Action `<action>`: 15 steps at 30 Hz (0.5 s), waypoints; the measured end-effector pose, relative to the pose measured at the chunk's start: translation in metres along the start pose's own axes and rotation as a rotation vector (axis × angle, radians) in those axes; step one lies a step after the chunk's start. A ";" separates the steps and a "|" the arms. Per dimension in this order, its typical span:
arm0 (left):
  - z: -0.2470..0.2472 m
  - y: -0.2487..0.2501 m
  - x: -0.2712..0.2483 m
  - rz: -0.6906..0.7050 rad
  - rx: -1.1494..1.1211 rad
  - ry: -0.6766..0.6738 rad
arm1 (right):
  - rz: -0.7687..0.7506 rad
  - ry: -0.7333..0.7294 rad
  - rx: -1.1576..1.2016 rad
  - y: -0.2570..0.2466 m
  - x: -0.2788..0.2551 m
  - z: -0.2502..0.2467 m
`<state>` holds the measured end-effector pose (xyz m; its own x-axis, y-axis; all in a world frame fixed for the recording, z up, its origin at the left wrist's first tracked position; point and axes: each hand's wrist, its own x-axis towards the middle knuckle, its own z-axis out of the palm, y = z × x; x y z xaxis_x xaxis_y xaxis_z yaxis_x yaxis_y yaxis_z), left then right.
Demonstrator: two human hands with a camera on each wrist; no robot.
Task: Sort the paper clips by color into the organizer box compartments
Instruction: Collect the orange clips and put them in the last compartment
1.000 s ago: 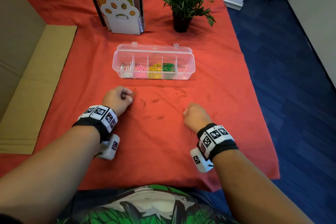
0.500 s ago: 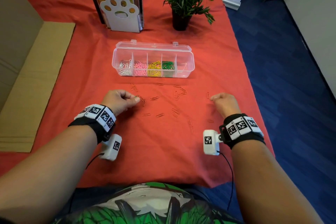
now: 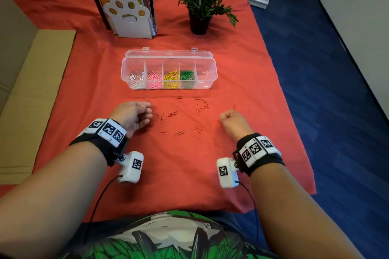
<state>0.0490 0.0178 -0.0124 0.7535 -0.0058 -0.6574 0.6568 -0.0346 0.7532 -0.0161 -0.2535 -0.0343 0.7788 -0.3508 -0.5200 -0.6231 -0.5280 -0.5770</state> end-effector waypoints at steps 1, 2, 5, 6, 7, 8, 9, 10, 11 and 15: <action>-0.001 0.003 -0.002 -0.039 -0.077 -0.036 | 0.032 -0.054 0.221 -0.009 -0.002 0.000; -0.002 0.006 -0.004 -0.073 -0.145 -0.077 | 0.079 -0.127 0.484 -0.018 -0.005 -0.002; -0.004 0.015 -0.008 -0.129 -0.291 -0.180 | 0.117 -0.386 1.047 -0.040 -0.018 -0.011; -0.005 0.018 -0.010 -0.136 -0.320 -0.201 | 0.105 -0.456 1.122 -0.046 -0.020 -0.014; -0.005 0.021 -0.011 -0.138 -0.340 -0.215 | 0.098 -0.503 1.174 -0.050 -0.020 -0.016; -0.006 0.024 -0.011 -0.135 -0.351 -0.222 | 0.094 -0.537 1.219 -0.055 -0.021 -0.017; -0.006 0.026 -0.012 -0.132 -0.353 -0.228 | 0.085 -0.560 1.249 -0.059 -0.022 -0.017; -0.006 0.028 -0.011 -0.127 -0.348 -0.233 | 0.072 -0.577 1.263 -0.063 -0.023 -0.017; -0.007 0.031 -0.011 -0.122 -0.340 -0.239 | 0.057 -0.587 1.263 -0.066 -0.024 -0.017; -0.006 0.040 -0.011 -0.087 -0.291 -0.246 | 0.021 -0.521 1.238 -0.076 -0.020 -0.011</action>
<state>0.0674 0.0227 0.0255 0.6886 -0.2558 -0.6785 0.7251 0.2395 0.6457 0.0166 -0.2147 0.0269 0.8228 0.1288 -0.5535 -0.5049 0.6127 -0.6080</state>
